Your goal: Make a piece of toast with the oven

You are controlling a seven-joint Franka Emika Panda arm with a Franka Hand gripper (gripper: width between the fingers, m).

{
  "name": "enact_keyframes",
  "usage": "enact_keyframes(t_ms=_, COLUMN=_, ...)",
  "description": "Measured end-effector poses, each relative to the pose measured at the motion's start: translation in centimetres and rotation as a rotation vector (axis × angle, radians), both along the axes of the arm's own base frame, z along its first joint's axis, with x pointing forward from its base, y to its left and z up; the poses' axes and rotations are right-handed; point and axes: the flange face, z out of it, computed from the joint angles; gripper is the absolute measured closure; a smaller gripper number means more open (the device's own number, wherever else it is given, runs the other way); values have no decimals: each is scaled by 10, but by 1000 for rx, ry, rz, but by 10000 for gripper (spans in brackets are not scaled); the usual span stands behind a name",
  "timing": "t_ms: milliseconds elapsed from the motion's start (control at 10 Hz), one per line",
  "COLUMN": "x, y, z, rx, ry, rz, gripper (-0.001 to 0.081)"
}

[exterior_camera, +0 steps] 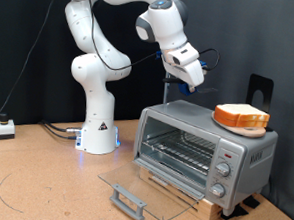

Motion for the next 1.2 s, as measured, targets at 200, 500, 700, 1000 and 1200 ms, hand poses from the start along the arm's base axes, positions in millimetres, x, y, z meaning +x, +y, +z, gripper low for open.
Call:
enact_keyframes(t_ms=200, x=8, y=-9, z=0, rx=10, ry=-18, rz=-36, gripper=411)
enact_keyframes(t_ms=500, x=31, y=-54, z=2, rx=39, ry=-48, rz=-189, gripper=411)
enact_keyframes(t_ms=700, x=42, y=-87, z=1, rx=-1, ry=-57, rz=-292, gripper=411)
enact_keyframes(t_ms=1000, x=49, y=-135, z=1, rx=-24, ry=-64, rz=-365, gripper=411)
enact_keyframes(t_ms=1200, x=48, y=-167, z=0, rx=-27, ry=-49, rz=-360, gripper=411)
